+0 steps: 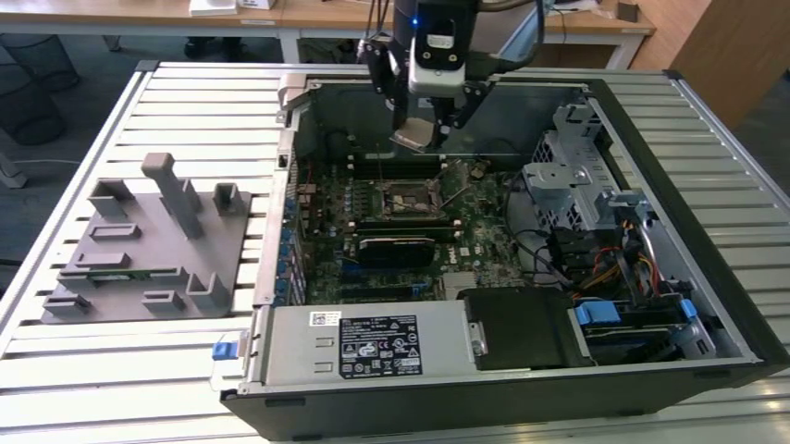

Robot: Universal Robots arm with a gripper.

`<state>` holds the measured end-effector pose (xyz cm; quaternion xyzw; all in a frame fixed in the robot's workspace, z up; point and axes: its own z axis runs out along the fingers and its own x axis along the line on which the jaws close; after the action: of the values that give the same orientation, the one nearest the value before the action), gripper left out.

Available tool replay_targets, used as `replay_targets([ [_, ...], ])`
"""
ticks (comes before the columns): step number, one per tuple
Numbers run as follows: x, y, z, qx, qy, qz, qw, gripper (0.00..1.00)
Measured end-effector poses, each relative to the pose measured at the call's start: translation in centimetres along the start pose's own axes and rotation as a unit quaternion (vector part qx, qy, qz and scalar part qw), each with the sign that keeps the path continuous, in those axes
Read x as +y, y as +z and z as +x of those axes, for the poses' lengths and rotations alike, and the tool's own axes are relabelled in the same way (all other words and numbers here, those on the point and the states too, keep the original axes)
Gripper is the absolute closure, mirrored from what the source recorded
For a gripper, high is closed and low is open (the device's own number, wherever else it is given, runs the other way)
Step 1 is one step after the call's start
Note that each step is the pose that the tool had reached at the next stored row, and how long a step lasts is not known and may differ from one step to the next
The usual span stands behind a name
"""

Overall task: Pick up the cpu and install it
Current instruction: 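Place the cpu into insertion slot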

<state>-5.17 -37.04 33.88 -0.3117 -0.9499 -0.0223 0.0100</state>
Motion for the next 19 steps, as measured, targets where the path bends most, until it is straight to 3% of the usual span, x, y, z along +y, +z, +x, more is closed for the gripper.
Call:
replay_targets([
  [5,0.03,0.12,0.02,-0.0015,0.031,-0.0004,0.9995,0.46],
  [10,0.04,0.25,0.03,-0.0032,0.064,-0.0009,0.9979,0.46],
  [15,0.04,0.42,0.03,-0.005,0.1,-0.0017,0.995,0.46],
  [19,0.04,0.56,0.03,-0.0062,0.129,-0.0023,0.9917,0.46],
])
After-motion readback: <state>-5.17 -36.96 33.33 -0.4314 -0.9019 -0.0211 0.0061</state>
